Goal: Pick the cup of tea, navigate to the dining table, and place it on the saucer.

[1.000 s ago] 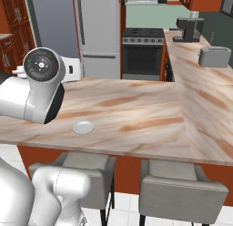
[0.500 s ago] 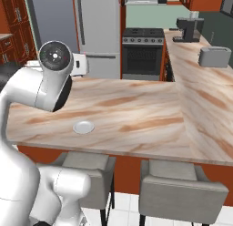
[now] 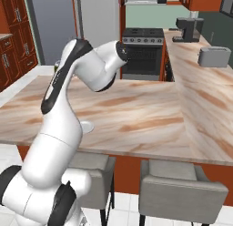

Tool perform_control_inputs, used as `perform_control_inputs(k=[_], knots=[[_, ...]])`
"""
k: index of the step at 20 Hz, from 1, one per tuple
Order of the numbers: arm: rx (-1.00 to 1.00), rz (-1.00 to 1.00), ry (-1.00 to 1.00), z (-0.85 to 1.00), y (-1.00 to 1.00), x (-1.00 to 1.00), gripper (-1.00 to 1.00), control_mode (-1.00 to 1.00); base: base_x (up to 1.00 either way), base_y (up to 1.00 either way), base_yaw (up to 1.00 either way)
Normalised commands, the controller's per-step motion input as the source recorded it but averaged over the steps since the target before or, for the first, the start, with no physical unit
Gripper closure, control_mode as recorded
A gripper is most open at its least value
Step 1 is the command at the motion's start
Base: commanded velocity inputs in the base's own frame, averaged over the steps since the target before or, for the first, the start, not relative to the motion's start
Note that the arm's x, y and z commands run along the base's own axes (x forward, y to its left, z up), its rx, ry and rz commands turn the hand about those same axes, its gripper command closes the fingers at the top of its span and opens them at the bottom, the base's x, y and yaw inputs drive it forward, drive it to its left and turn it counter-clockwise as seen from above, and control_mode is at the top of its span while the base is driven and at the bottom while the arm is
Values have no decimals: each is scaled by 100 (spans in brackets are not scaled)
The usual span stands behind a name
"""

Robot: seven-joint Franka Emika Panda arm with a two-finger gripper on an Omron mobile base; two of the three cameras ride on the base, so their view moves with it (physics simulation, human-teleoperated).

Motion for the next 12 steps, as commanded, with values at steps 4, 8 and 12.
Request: perform_control_inputs(k=[4, 8, 12], knots=[[-22, 38, 0, -28, 11, 0, 100, -100, 0, 0, 0], [-26, 13, 4, -32, 22, 0, 100, -100, 0, 0, 0], [-20, 4, 0, -63, 20, 0, 100, -100, 0, 0, 0]])
